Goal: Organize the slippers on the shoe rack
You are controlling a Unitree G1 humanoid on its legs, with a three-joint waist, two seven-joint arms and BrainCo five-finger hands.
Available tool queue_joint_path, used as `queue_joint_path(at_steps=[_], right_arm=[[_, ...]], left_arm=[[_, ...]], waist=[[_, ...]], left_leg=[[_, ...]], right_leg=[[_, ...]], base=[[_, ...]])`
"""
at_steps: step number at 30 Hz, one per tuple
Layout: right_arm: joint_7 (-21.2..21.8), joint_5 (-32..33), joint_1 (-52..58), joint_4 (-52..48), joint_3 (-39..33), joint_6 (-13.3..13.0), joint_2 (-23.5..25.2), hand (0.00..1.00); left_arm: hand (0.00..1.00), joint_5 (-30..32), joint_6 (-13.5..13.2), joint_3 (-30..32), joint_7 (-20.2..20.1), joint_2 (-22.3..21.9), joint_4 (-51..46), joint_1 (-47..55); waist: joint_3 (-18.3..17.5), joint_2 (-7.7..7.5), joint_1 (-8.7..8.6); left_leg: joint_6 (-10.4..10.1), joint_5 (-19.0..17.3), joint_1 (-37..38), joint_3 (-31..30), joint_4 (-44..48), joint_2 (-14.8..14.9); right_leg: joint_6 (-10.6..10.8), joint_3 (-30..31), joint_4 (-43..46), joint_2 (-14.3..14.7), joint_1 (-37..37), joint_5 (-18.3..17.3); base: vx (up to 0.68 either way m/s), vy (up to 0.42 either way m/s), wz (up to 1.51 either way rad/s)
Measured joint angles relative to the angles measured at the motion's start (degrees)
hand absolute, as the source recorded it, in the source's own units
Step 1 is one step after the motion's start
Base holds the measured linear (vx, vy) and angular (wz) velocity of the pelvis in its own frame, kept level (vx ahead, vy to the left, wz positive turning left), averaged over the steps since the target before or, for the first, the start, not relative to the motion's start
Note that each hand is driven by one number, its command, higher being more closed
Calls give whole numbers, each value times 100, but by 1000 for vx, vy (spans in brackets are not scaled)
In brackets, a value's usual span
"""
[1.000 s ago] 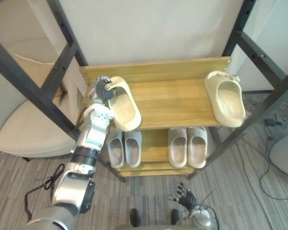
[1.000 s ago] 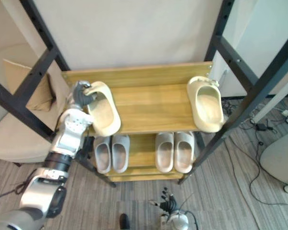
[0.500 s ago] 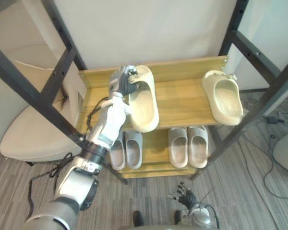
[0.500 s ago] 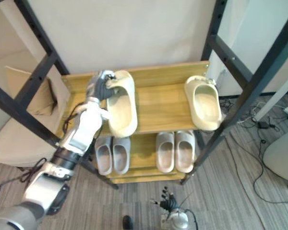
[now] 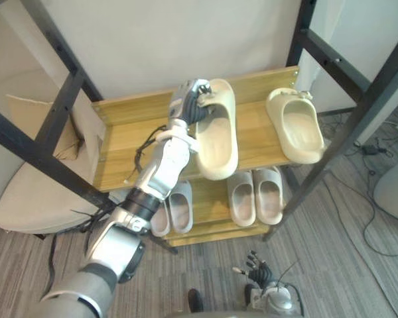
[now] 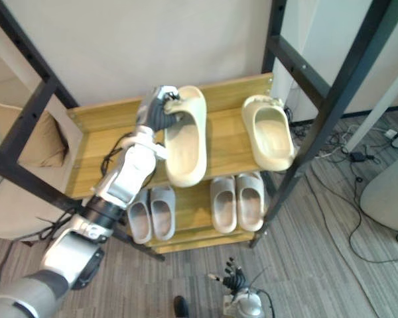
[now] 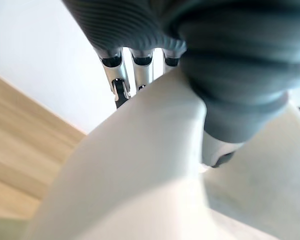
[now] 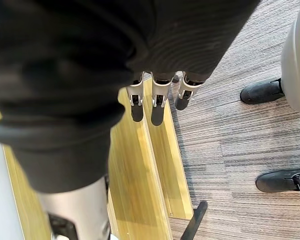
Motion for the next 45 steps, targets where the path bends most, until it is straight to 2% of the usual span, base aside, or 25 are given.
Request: queue_joint_path(at_steps=[9, 19, 20, 39, 45], right_arm=[[-79, 55, -51, 0, -90, -3, -11, 0], [-118, 176, -104, -1, -276, -25, -1, 0], [-129, 177, -102, -1, -303, -29, -7, 0], [-133, 223, -95, -3, -313, -59, 1, 0], [-133, 220, -86, 4, -309, -61, 1, 0]], left_arm=[[100, -75, 3, -244, -8, -499, 466, -133], [100, -135, 2, -296, -8, -696, 992, -691], [0, -210, 3, -284, -8, -693, 1056, -756], [0, -245, 5, -175, 3, -717, 1077, -991], [0, -471, -1, -165, 124, -760, 1066, -979]], waist=[[22, 44, -25], [65, 107, -42], [73, 100, -41], [152, 103, -36], [179, 91, -31]], left_leg=[[1, 2, -73, -9, 0, -2], [2, 3, -179, 87, 0, 8], [1, 3, -189, 114, 0, 12], [1, 4, -233, 121, 0, 17], [3, 7, -147, -18, 0, 8]], right_leg=[[8, -9, 5, -17, -66, 19], [12, 60, 70, -12, -203, 18], [13, 82, 83, -8, -227, 17], [13, 89, 107, -8, -277, 17], [19, -31, 87, -23, -124, 1]], base=[[4, 0, 0], [9, -2, -4], [24, -3, -8], [2, -1, 0], [0, -7, 10]])
